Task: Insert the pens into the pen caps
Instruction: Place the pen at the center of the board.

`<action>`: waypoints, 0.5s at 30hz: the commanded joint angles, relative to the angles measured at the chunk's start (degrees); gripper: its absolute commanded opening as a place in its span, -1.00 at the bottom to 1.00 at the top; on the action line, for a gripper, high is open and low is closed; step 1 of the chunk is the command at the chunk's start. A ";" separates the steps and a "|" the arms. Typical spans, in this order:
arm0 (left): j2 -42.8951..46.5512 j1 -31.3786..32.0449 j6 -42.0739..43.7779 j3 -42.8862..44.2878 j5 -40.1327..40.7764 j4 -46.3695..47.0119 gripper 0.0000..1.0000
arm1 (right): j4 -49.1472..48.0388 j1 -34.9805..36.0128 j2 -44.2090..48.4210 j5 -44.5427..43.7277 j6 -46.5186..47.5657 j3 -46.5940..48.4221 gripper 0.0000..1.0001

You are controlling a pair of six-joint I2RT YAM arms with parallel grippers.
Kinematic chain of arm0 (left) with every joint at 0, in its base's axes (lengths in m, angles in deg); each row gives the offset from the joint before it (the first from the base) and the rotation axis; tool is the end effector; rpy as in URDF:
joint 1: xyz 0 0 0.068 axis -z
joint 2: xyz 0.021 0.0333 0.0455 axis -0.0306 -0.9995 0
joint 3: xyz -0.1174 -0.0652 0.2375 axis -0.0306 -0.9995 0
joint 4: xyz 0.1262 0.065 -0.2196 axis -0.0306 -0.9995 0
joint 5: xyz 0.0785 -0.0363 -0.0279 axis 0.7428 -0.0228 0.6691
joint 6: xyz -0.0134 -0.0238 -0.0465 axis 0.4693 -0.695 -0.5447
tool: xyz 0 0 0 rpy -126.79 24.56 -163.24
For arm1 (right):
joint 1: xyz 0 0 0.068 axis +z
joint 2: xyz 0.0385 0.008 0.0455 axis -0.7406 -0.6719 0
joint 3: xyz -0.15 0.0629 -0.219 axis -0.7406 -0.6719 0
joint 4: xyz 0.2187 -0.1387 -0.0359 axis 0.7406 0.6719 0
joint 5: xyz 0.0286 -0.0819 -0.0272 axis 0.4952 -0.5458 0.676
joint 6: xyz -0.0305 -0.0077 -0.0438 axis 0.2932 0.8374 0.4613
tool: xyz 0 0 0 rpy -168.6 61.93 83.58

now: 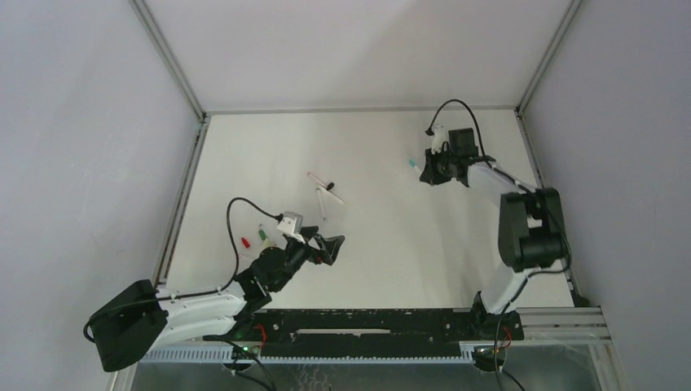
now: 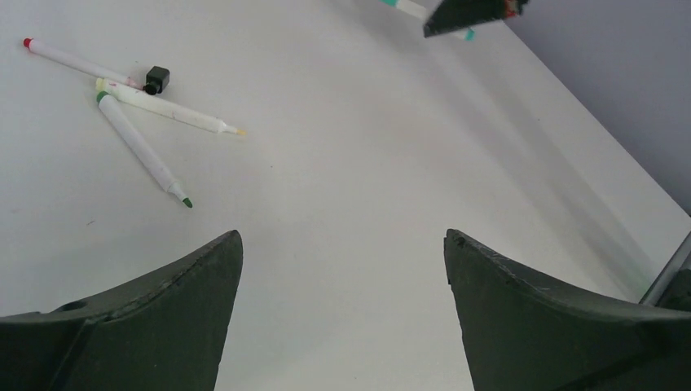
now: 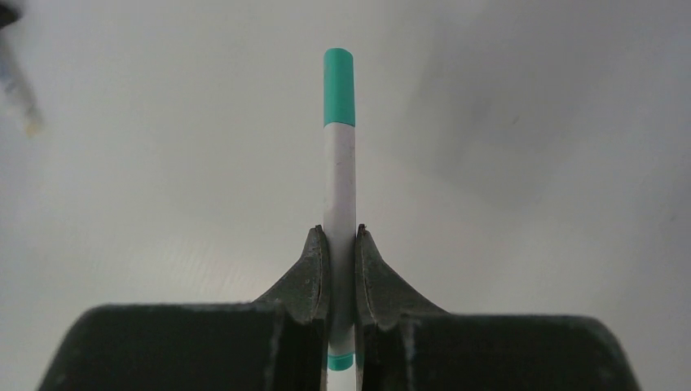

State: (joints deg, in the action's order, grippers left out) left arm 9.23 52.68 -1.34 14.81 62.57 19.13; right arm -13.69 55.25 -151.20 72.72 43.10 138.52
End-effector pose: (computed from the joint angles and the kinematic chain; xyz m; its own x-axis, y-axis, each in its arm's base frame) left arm 0.1134 -0.1377 0.1703 -0.2816 -0.2787 -0.9182 0.4985 0.7751 -0.3882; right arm 0.3484 0.0588 0.2089 -0.6539 -0.2285 -0.7213 -0.4760 0.8652 0.1576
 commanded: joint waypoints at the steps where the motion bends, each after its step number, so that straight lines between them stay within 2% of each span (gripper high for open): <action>1: 0.85 -1.14 -0.05 3.07 -1.79 -0.68 0.88 | 2.67 -0.16 -8.69 -7.53 -3.31 10.47 -0.97; 8: 5.29 -1.76 -1.14 0.90 -0.23 -2.05 0.68 | 14.25 -0.36 -22.13 -9.22 -5.00 27.03 -0.69; 15: 10.35 -3.27 -1.61 2.48 -0.15 -8.31 0.64 | 19.51 -0.26 -26.75 -7.59 -4.91 31.96 -0.27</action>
State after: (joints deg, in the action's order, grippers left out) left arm 17.27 50.62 -2.04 14.81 62.39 14.67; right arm 0.52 55.01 -176.79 64.68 38.86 167.46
